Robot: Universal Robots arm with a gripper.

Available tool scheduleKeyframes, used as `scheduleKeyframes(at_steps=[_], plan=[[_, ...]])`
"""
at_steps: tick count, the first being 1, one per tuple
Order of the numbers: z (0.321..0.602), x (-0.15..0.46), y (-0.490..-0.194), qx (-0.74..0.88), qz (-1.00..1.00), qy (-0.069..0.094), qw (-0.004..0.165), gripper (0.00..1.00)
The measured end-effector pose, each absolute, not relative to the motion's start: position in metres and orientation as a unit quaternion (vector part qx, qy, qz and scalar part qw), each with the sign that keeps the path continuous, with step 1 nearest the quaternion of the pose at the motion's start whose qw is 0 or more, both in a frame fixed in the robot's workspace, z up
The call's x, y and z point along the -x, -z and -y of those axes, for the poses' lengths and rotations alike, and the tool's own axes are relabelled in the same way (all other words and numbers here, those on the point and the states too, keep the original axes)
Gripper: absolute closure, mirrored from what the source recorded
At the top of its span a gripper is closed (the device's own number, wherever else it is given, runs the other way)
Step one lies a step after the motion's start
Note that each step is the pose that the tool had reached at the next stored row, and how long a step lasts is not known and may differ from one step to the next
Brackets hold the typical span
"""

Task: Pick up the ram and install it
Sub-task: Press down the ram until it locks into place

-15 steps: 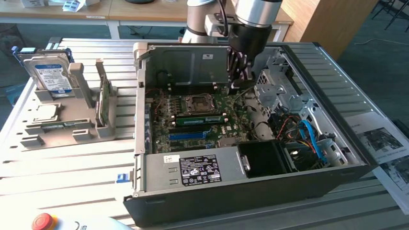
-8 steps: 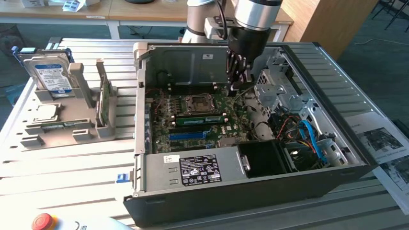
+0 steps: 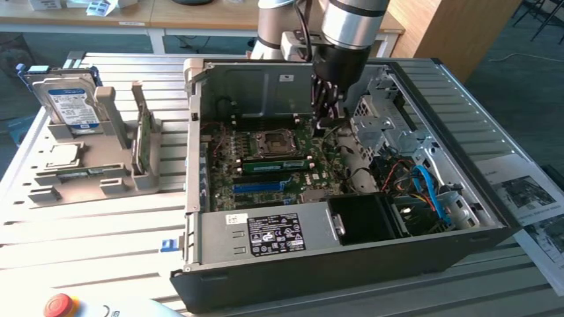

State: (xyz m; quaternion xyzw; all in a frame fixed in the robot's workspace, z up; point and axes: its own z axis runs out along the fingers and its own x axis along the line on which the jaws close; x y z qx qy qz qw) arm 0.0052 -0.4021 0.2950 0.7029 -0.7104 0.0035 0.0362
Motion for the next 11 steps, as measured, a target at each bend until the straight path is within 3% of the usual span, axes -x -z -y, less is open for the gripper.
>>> scheduleKeyframes(at_steps=[11], plan=[[0.402, -0.005, -0.276, -0.703, 0.71, -0.003, 0.036, 0.9]])
